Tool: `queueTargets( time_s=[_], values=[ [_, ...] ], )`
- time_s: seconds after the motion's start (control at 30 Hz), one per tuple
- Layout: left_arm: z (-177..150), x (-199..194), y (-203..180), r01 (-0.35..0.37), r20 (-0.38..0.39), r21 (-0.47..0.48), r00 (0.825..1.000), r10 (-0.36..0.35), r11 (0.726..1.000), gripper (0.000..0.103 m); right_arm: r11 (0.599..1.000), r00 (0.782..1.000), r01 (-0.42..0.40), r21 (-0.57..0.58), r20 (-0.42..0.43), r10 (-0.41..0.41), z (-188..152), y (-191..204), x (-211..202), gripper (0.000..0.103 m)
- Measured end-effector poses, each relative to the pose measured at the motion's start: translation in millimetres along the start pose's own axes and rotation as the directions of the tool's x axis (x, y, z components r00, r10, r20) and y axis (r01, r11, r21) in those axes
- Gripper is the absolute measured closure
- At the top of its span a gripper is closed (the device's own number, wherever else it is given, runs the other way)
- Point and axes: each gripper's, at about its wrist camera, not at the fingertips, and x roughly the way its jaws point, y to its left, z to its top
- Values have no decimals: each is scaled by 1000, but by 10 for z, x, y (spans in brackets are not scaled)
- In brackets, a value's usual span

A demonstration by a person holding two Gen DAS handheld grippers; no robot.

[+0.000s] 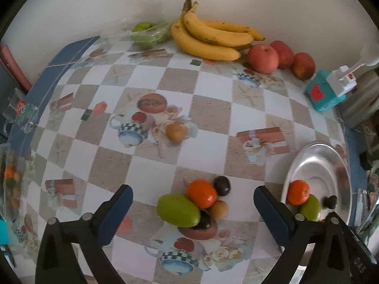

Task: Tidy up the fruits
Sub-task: 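Withdraw both tools from the plate back toward the remaining fruits, then move the open left tool down toward the green mango in the pile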

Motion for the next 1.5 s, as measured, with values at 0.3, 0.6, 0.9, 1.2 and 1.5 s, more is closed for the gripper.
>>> queueTargets(
  time_s=[0.3,0.6,0.9,1.2,1.5],
  values=[
    [0,3,5,1,-1,7,1000,-1,1000,0,1000,1000,-8,9,6,8,-11,-17,14,1],
    [-46,-19,24,-34,11,69,999,33,997,0,999,999,-35,-7,-2,35,-80,126,58,1],
    [-38,-109,367,-138,57,48,989,135,989,0,983,988,-151,-101,4,153,-161,562,41,1],
    [-22,-155,517,-93,54,8,994,93,996,0,968,994,-91,-233,39,103,-244,885,24,1],
    [0,-125,652,-36,32,-36,999,37,999,0,966,986,-1,-260,161,44,-364,995,-69,1]
  ],
)
